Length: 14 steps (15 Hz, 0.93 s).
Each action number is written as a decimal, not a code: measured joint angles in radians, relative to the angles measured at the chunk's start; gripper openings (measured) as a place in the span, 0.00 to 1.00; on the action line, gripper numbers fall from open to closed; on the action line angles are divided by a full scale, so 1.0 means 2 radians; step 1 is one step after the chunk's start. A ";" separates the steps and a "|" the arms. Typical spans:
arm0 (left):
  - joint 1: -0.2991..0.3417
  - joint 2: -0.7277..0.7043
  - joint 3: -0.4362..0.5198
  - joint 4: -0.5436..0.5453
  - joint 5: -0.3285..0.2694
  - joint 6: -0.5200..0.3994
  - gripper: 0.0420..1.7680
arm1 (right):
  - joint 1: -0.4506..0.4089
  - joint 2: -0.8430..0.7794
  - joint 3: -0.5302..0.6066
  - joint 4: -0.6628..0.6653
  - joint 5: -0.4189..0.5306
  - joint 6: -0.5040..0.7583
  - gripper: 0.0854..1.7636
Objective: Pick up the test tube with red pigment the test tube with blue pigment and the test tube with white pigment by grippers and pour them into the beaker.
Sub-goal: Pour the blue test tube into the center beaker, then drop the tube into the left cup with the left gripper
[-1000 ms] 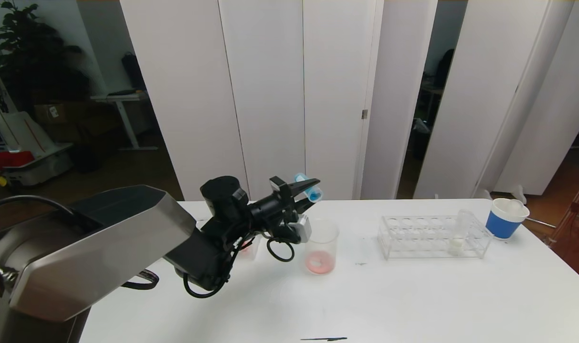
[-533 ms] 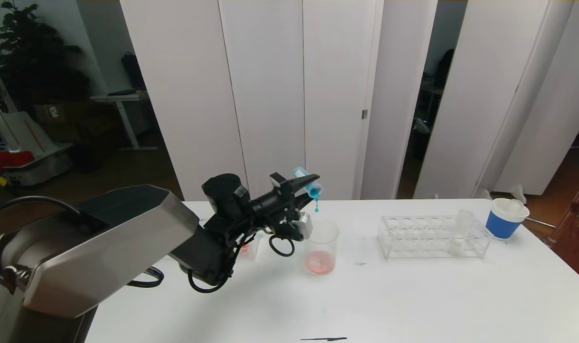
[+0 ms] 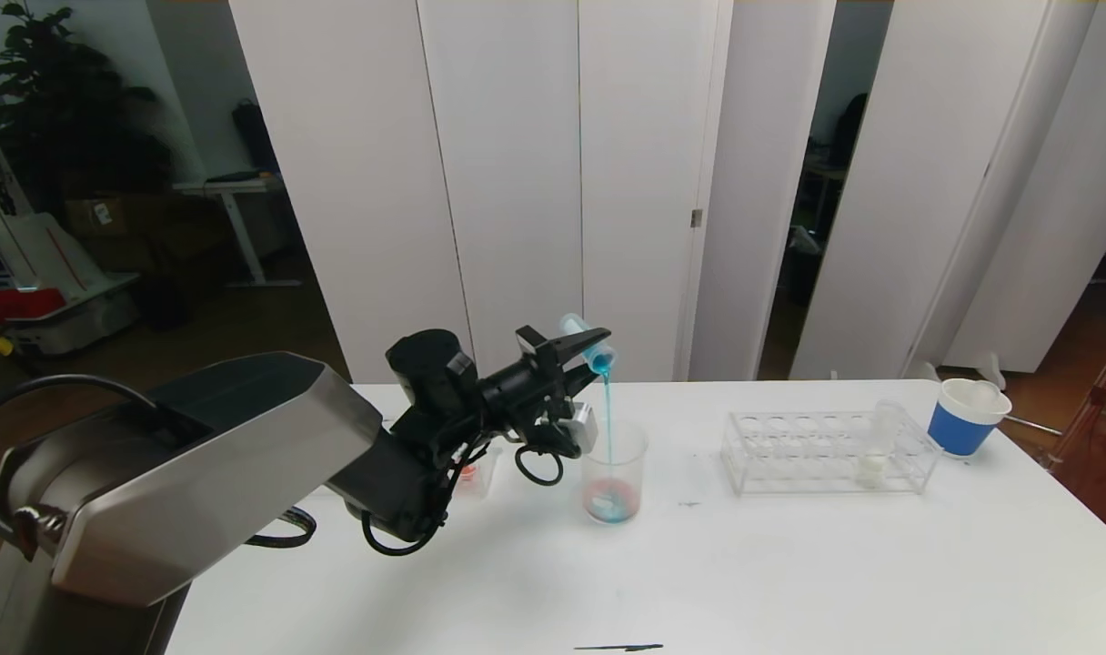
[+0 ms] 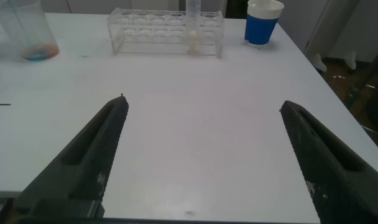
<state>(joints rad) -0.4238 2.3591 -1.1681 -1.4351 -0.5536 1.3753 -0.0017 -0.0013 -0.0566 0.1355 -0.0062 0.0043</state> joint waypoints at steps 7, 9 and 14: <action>-0.003 0.003 -0.011 0.000 0.000 0.006 0.30 | 0.000 0.000 0.000 0.000 0.000 0.000 0.99; -0.005 0.003 -0.015 0.001 0.000 0.008 0.30 | 0.000 0.000 0.000 0.000 0.000 0.000 0.99; -0.007 0.003 -0.018 0.000 0.000 0.009 0.30 | 0.000 0.000 0.000 0.000 0.000 0.000 0.99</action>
<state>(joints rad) -0.4381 2.3645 -1.2045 -1.4349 -0.5536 1.3932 -0.0017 -0.0013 -0.0566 0.1355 -0.0062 0.0047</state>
